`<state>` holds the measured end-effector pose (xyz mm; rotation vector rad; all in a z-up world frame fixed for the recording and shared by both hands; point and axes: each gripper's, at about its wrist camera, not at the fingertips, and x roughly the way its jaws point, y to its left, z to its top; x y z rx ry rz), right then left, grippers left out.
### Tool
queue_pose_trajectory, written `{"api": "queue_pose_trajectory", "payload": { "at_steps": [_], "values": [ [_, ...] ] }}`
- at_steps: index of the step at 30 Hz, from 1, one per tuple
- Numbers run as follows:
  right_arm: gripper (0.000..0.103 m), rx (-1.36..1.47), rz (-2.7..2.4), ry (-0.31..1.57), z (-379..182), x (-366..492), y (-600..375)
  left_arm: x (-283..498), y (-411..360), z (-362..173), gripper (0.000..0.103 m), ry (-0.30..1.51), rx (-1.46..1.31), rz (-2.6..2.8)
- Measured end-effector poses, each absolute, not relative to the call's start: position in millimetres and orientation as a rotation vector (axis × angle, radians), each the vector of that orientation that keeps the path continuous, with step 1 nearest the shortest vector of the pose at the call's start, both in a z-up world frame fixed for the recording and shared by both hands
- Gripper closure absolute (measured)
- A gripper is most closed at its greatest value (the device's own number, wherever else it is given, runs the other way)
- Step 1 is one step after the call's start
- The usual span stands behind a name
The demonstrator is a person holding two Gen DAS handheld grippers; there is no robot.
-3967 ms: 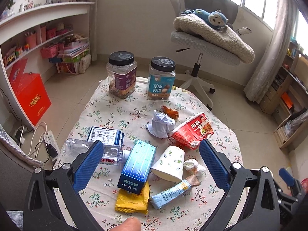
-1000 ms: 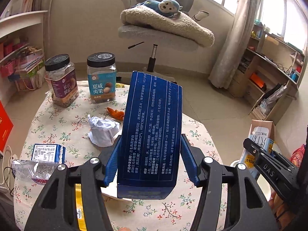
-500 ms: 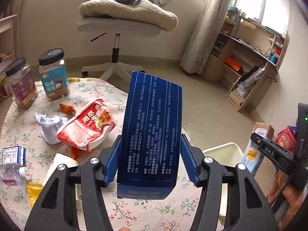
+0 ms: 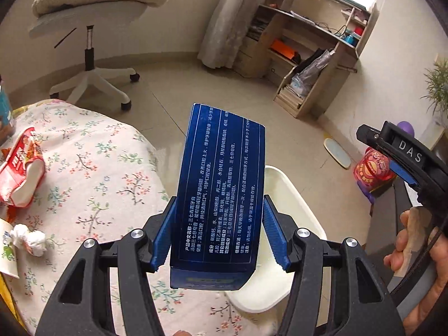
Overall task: Collect trash
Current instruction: 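Carry both items over the white bin and open both tools to drop them, then move the left tool to the yellow snack packet and grasp it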
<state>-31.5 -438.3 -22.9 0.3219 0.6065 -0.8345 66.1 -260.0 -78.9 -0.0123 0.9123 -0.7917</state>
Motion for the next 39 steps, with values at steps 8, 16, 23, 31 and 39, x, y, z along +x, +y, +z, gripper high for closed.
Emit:
{"api": "queue_pose_trajectory", "payload": {
  "at_steps": [8,16,23,31,39],
  "values": [
    [0.007,0.344,-0.863,0.575,-18.7,-46.9,-451.5,56.4,-293.7,-79.7,0.024,0.978,-0.061,-0.860],
    [0.007,0.291,-0.771,0.595,-19.3,-26.5,-421.9,61.5,-249.9,-58.8,0.020,0.878,0.025,-0.694],
    [0.007,0.182,-0.649,0.634,-22.3,3.9,-370.2,71.0,-187.1,-46.9,0.016,0.800,0.047,-0.505],
    [0.007,0.060,-0.520,0.663,-28.5,31.1,-304.2,82.1,-116.9,-51.9,0.015,0.811,0.008,-0.318],
    [0.007,-0.033,-0.381,0.713,-42.8,52.0,-239.5,90.0,-45.4,-60.1,0.014,0.877,-0.049,-0.127]
  ]
}}
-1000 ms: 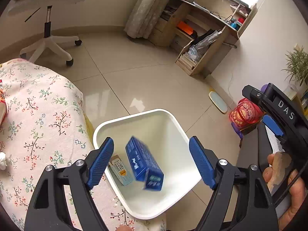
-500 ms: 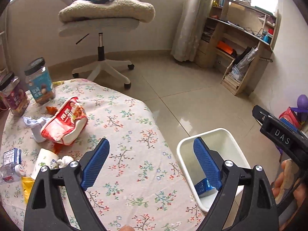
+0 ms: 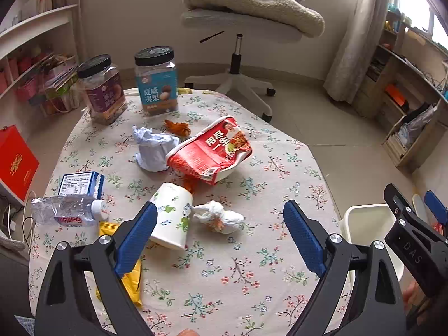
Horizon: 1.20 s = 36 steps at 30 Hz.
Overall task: Collect trash
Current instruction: 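Move the left tool to the yellow snack packet and grasp it, then grasp the white paper cup with the right tool while the left holds the packet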
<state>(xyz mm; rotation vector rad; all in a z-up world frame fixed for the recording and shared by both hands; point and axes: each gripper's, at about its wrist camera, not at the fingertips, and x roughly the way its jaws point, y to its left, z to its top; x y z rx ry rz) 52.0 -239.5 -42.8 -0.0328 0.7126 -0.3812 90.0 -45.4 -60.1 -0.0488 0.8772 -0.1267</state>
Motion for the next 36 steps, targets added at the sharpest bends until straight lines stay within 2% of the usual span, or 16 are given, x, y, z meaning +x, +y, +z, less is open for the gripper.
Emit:
{"api": "queue_pose_trajectory", "payload": {
  "at_steps": [6,18,22,25,27,28,30,36],
  "values": [
    [0.007,-0.060,-0.282,0.777,-59.1,65.9,-199.7,96.3,4.8,-85.6,0.014,0.977,-0.005,0.016],
    [0.007,0.099,-0.106,1.008,-106.3,102.7,-150.3,112.1,79.6,-193.0,0.014,1.395,-0.031,0.059],
    [0.007,0.146,-0.095,1.058,-120.1,113.0,-145.3,112.6,79.7,-201.2,0.016,1.388,-0.012,0.021],
    [0.007,0.160,-0.085,1.083,-127.1,117.7,-143.1,105.8,70.1,-192.4,0.045,1.351,0.057,-0.038],
    [0.007,0.181,-0.062,1.099,-130.0,119.5,-142.3,100.6,69.9,-185.9,0.087,1.343,0.066,-0.058],
    [0.007,0.196,-0.050,1.107,-130.6,120.5,-142.6,97.5,73.5,-182.8,0.095,1.351,0.044,-0.062],
    [0.007,0.230,-0.015,1.123,-132.0,122.5,-140.7,88.2,82.5,-168.0,0.097,1.324,0.006,-0.076],
    [0.007,0.242,0.093,1.164,-134.8,131.6,-116.3,70.8,114.4,-88.1,0.098,1.080,-0.115,-0.121]
  ]
}}
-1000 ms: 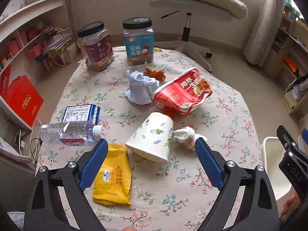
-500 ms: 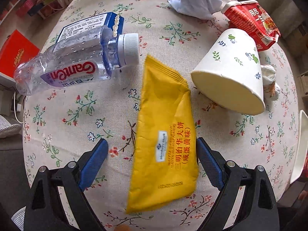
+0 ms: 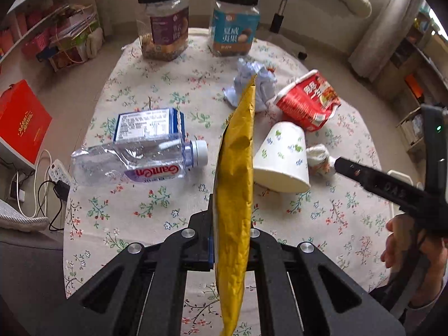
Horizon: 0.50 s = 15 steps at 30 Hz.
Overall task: Collect trash
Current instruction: 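Grasp the white paper cup with the right tool while the left holds the packet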
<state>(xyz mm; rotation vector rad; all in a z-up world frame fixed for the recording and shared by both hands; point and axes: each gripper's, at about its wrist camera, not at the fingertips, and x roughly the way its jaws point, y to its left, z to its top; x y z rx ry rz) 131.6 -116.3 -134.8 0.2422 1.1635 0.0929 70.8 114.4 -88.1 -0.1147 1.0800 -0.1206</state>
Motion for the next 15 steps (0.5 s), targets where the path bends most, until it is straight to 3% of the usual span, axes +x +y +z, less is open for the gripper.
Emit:
{"api": "queue_pose_trajectory", "payload": {
  "at_steps": [6,11,12,14,15],
  "values": [
    [0.008,0.199,0.149,1.218,-150.9,153.7,-69.8,92.8,133.5,-49.0,0.098,0.952,-0.186,-0.108],
    [0.014,0.201,0.179,1.271,-171.8,164.8,-45.4,102.0,127.5,-50.2,0.098,0.937,-0.156,-0.102],
    [0.017,0.213,0.195,1.279,-174.0,165.3,-43.3,103.7,126.4,-53.0,0.098,0.941,-0.145,-0.096],
    [0.043,0.240,0.228,1.286,-173.6,164.9,-41.3,105.3,127.1,-57.9,0.098,0.946,-0.133,-0.086],
    [0.044,0.239,0.237,1.270,-169.9,163.7,-40.4,106.7,128.8,-59.8,0.098,0.947,-0.130,-0.079]
  ]
}}
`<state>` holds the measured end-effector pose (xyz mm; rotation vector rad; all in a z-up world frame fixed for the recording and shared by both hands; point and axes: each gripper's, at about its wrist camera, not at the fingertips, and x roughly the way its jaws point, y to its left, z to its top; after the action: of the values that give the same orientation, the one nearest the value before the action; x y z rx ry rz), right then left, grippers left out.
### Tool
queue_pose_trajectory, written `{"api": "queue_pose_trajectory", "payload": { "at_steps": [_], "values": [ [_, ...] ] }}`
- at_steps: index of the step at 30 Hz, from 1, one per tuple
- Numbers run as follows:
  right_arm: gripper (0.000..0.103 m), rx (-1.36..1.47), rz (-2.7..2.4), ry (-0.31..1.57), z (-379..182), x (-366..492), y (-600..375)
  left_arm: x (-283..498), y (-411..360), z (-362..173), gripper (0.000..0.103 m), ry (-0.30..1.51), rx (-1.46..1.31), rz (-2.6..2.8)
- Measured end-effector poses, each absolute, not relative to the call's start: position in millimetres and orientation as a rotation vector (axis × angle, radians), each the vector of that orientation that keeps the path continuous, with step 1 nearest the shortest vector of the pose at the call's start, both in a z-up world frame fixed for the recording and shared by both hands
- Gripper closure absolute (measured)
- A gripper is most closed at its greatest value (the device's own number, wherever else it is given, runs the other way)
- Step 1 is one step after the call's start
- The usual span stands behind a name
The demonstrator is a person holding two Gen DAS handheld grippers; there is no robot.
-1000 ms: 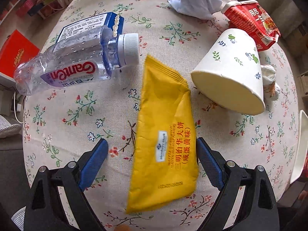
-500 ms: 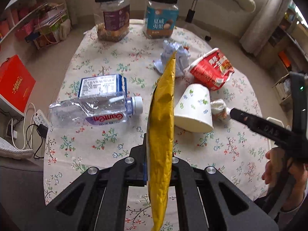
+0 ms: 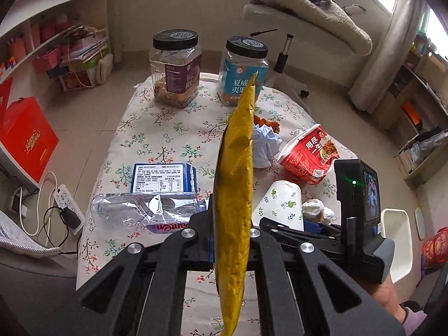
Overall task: Collect trash
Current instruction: 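Grasp the white paper cup with the right tool while the left holds the packet, then drop the paper cup into the bin with the right tool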
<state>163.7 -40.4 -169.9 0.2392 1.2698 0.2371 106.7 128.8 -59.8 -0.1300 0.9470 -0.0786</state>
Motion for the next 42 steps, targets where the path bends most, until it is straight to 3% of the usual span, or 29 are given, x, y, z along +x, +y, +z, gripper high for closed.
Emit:
{"api": "queue_pose_trajectory", "payload": {
  "at_steps": [2,13,21,42],
  "values": [
    [0.049,0.235,0.259,1.233,-158.9,159.2,-40.5,107.0,133.3,-59.7,0.098,0.940,-0.132,-0.062],
    [0.049,0.155,0.237,0.923,-80.3,122.7,-61.1,104.2,136.6,-58.5,0.097,0.876,-0.120,-0.001],
    [0.048,0.084,0.137,0.760,-54.6,107.3,-83.9,98.7,115.2,-55.0,0.097,0.795,-0.071,-0.003],
    [0.046,-0.053,-0.067,0.673,-40.5,82.9,-152.2,106.0,21.1,-52.2,0.097,0.749,-0.015,-0.161]
  ]
}}
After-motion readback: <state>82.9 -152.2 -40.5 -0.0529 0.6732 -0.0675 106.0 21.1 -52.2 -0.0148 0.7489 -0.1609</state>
